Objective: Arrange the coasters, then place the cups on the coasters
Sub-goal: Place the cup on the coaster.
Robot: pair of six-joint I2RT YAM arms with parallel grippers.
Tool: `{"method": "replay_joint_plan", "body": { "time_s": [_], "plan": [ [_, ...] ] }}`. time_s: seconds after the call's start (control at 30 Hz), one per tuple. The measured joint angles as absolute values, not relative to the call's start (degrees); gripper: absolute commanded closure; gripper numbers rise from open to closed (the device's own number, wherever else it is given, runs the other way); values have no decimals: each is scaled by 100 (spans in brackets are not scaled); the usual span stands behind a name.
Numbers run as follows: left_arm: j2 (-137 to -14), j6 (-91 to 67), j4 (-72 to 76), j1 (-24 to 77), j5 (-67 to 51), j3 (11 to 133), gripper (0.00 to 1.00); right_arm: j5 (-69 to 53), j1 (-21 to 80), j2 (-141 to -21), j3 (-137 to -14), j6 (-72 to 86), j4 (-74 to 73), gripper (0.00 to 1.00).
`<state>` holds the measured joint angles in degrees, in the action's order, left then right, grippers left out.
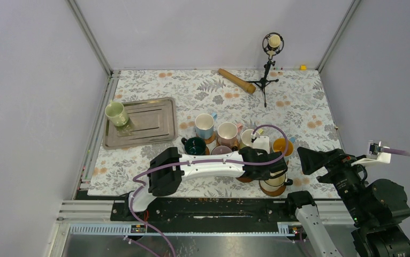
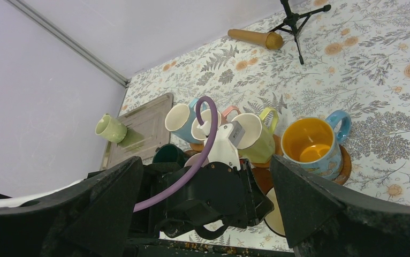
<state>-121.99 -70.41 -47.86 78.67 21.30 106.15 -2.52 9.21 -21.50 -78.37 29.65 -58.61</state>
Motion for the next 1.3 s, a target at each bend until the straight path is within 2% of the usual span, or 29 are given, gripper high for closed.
{"method": "replay_joint_plan", "body": {
  "time_s": [0.13,0.33,0.53,0.87,1.3],
  "plan": [
    [-12199,-7037,-4753,7867,2095,10615,92,-252,921,-2147,-7837,2963,-5861,3],
    [-12199,-7039,-4613,7867,2029,10615,92,-252,921,-2147,-7837,2963,-5863,3],
    [-12199,-7039,-4578,7867,1990,10615,88,-250,921,-2147,-7835,2963,-5863,3],
    [-12199,-7037,-4536,7867,1990,10615,87,-252,921,-2147,-7835,2963,-5865,3],
    [-12199,-7057,-4458,7867,1988,10593,77,-252,921,-2147,-7835,2963,-5865,3]
  ]
}}
